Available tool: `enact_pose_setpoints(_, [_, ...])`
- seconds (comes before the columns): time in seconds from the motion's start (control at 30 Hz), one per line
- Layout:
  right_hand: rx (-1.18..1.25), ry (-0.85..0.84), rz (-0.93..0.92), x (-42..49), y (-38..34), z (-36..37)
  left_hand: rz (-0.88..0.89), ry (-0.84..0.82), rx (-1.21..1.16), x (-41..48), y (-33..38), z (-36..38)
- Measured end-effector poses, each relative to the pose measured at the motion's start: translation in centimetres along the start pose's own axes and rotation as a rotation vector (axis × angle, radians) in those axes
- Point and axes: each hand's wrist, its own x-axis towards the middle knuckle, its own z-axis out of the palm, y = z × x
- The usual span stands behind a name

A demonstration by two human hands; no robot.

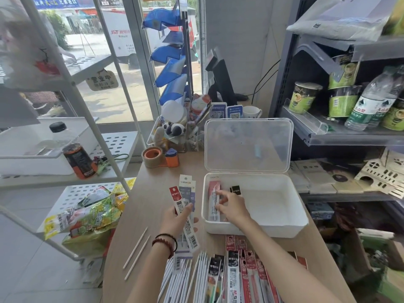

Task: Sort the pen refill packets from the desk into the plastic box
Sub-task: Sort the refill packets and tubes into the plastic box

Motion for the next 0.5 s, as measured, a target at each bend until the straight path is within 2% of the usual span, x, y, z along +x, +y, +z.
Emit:
enact_pose_setpoints(0.3, [-0.246, -0.074, 0.037, 1.1, 1.0, 0.6, -0.006, -0.006, -0.064, -0.4, 0.2, 0.0])
enact_pose_setpoints(0.4, [-0.199, -0.123, 0.058, 1.3, 1.4, 0.5, -0.028, 0.009, -0.081, -0.7, 0.4, -0.1])
enact_pose_setpoints(0.5, [-0.164, -0.064, 0.039, 0.8, 1.2, 0.0, 0.0, 0.001, -0.078, -0.7, 0.5, -0.2])
